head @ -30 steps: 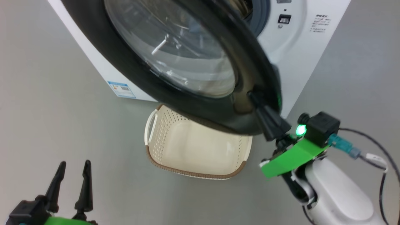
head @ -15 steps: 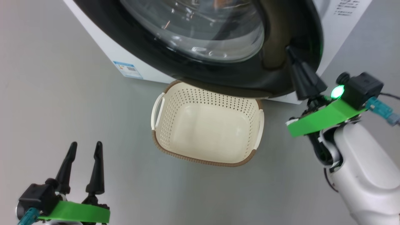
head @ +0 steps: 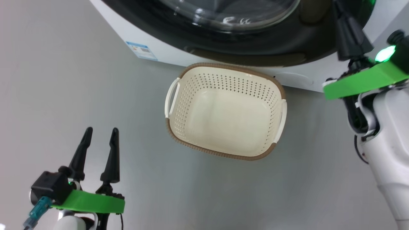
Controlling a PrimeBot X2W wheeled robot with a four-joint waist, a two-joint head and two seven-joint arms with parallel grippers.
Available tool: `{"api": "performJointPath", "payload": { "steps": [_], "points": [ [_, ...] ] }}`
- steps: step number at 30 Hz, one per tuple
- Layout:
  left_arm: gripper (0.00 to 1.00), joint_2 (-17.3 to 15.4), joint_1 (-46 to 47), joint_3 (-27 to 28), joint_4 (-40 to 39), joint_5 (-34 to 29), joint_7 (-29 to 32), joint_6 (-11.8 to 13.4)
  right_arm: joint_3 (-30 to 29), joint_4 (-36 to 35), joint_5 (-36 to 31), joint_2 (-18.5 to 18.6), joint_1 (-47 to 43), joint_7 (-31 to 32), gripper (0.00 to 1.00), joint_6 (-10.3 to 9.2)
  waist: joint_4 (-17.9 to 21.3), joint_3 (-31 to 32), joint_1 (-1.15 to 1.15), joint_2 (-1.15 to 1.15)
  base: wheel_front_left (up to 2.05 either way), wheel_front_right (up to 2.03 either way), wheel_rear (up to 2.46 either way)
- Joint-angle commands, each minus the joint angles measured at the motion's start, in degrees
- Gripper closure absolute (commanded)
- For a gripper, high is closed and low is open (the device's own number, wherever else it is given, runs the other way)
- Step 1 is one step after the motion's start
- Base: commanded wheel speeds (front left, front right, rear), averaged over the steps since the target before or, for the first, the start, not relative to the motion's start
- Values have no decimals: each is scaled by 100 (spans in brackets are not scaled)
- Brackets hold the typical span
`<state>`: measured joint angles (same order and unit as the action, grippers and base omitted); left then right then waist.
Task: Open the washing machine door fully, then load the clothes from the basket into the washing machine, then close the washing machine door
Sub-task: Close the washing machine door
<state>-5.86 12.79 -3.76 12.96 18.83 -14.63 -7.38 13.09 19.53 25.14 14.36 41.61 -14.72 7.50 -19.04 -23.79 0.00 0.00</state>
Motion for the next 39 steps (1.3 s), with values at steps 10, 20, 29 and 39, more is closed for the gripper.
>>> {"api": "performJointPath", "payload": {
  "steps": [10,20,29,39],
  "points": [
    [0,-106,226,104,-196,-9,-37,-11,-180,-50,-40,31,458,-28,100,-1,-187,-230,0,0,0,0,0],
    [0,-122,251,102,-104,-29,-37,-11,-278,-48,-73,0,393,-28,100,-1,-153,-111,0,0,0,0,0],
    [0,-206,80,158,23,-54,-37,-11,36,-38,-29,-152,-170,-28,95,-1,-9,358,0,0,0,0,0],
    [0,-430,-285,306,77,-87,-37,-11,141,-177,83,-354,-1065,-28,0,-1,329,1020,0,0,0,0,0]
  ]
}}
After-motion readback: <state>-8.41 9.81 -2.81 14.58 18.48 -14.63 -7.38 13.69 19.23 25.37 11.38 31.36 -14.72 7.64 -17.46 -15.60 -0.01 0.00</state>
